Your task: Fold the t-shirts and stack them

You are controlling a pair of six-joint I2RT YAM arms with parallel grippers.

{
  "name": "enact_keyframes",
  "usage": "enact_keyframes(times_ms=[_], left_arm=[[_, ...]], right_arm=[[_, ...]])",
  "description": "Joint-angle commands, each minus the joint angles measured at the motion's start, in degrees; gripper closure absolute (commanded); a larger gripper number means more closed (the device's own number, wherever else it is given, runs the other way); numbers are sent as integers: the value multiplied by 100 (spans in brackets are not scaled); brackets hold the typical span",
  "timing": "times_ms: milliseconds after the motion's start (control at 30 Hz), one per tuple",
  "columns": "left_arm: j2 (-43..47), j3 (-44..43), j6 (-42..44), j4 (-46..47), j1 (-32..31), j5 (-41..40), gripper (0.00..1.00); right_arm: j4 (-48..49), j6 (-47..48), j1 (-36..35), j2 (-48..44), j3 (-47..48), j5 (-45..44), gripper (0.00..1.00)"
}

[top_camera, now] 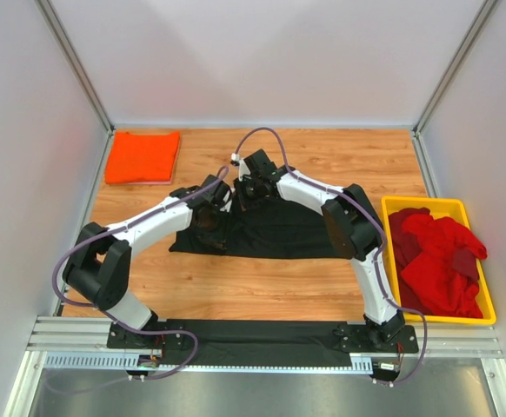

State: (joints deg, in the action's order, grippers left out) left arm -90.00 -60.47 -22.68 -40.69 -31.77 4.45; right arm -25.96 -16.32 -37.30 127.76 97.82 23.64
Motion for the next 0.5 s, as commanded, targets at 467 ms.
enact_keyframes(times_ms=[467], left_arm=[[-413, -545, 1397, -414, -1200, -1306, 61]], right_arm=[[134, -232, 47, -419, -158, 79, 100]])
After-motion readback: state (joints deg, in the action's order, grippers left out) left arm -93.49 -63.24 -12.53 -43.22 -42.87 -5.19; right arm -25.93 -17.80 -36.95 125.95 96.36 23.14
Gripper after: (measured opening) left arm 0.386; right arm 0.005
